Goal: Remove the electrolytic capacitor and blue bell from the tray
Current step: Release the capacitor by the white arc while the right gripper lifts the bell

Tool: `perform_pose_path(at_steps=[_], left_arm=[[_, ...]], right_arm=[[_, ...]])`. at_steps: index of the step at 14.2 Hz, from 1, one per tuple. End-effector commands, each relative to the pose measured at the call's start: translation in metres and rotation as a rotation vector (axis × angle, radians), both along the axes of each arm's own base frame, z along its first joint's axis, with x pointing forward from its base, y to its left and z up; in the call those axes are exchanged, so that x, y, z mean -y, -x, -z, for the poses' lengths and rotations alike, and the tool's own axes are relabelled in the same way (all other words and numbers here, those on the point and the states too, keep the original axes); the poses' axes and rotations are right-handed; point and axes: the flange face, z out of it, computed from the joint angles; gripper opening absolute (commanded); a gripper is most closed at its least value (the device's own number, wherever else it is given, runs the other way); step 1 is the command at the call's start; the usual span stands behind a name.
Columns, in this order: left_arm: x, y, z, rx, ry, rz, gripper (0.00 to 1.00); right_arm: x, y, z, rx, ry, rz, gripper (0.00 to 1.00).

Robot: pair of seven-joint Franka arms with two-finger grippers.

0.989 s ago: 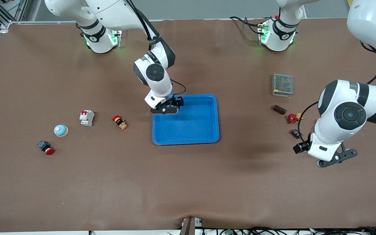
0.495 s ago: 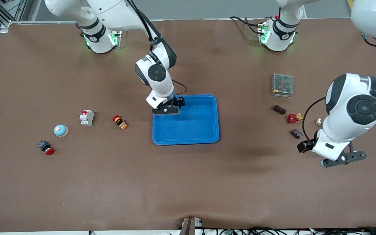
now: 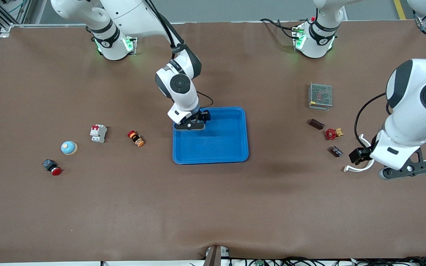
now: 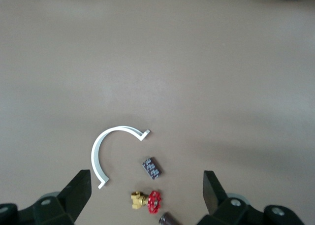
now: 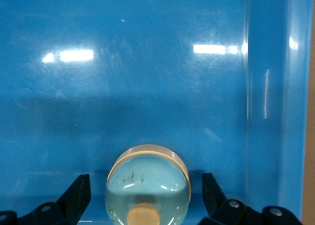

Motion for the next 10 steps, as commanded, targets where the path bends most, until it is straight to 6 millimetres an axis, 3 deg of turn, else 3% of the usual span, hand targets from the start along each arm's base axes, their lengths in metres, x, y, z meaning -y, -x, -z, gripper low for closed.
perform_pose_path(at_steps=[1,3,6,7,10], left_arm=[[0.003,0.02,-0.036,-0.006,0.041,0.008,1.0],[0.002,0.026,-0.045,-0.009,0.061,0.0,1.0],[0.003,0.039,-0.059,-0.045,0.055,0.055,1.0],[-0.005,0.043,-0.068,-0.046,0.066,0.078,1.0],[-0.021,0.06,-0.089,-0.056,0.126,0.124,1.0]], right_arm=[[-0.005,-0.002,0.001,0.014,0.009,-0.005,1.0],[-0.005,-0.002,0.001,0.014,0.009,-0.006,1.0],[-0.004,-0.003,0.001,0.013,0.01,-0.005,0.72],[-0.004,-0.003,0.001,0.013,0.01,-0.003,0.63],[-0.004,-0.003,0.0,0.014,0.008,-0.003,0.47]])
